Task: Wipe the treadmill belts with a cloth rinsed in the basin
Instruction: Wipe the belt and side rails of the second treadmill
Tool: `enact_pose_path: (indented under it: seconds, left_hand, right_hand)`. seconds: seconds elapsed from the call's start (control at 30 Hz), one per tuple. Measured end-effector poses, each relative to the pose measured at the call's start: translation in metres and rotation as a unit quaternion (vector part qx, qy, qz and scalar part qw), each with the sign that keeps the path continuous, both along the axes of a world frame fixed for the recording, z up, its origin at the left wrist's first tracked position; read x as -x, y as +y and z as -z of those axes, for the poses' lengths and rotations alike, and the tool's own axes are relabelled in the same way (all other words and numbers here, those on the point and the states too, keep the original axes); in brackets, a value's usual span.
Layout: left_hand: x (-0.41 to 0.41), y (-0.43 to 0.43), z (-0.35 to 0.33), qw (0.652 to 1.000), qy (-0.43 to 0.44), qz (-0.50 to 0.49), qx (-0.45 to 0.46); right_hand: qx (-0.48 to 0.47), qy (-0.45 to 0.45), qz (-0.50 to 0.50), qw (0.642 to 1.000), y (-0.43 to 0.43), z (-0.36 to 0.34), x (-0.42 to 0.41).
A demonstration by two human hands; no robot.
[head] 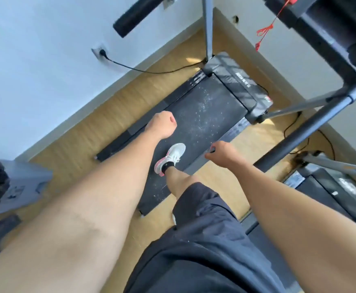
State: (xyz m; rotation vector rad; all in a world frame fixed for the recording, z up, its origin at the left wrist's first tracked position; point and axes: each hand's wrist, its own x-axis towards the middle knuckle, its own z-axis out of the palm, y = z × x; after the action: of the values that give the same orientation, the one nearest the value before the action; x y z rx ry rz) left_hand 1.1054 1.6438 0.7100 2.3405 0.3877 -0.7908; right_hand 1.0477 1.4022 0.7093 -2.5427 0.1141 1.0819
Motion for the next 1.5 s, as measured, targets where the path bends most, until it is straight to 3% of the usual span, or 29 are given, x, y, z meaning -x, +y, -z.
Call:
enact_pose_path:
  seconds: [0.23,0.47,0.67,0.73,0.87,0.97,1.13,1.23,1.3,1.43,1.5]
  left_hand:
    - [-0.184,0.022,0.045,0.993,0.035,0.107,-0.032]
    - [-0.282,0.035,0.077,0.967,0.087,0.231,-0.063]
    - [-0.346,0.024,0.154,0.939,0.143,0.311,-0.016]
    - [-0.369,0.002,0.147,0.933,0.155,0.323,0.033]
    - [-0.414,-0.051,0.122,0.921,0.192,0.239,0.239]
    - [-0.426,-0.076,0.108,0.915,0.194,0.15,0.321]
    - [-0.428,-0.081,0.091,0.92,0.153,0.131,0.336]
    - [-0.429,-0.08,0.075,0.927,0.13,0.131,0.328]
    - [-0.427,-0.08,0.063,0.927,0.135,0.117,0.329]
    - [-0.421,-0.085,0.034,0.896,0.189,0.078,0.395]
    - [-0.415,-0.086,0.02,0.868,0.21,0.046,0.447]
  right_hand:
    - [0.013,0.118,0.079,0.99,0.021,0.061,-0.124]
    - [-0.026,0.014,0.219,0.975,0.028,0.031,-0.318]
    - [-0.042,-0.026,0.331,0.942,0.01,0.041,-0.417]
    - [-0.058,-0.005,0.397,0.916,0.004,0.051,-0.425]
    - [-0.171,-0.029,0.582,0.795,0.013,0.063,-0.425]
    - [-0.208,-0.092,0.614,0.756,0.024,0.068,-0.415]
    - [-0.26,-0.134,0.644,0.707,0.028,0.063,-0.398]
    - [-0.249,-0.159,0.639,0.711,0.027,0.048,-0.385]
    - [-0.244,-0.184,0.652,0.694,0.023,0.037,-0.376]
    - [-0.284,-0.213,0.686,0.635,0.019,0.009,-0.358]
    - [-0.345,-0.218,0.713,0.57,0.021,-0.006,-0.351]
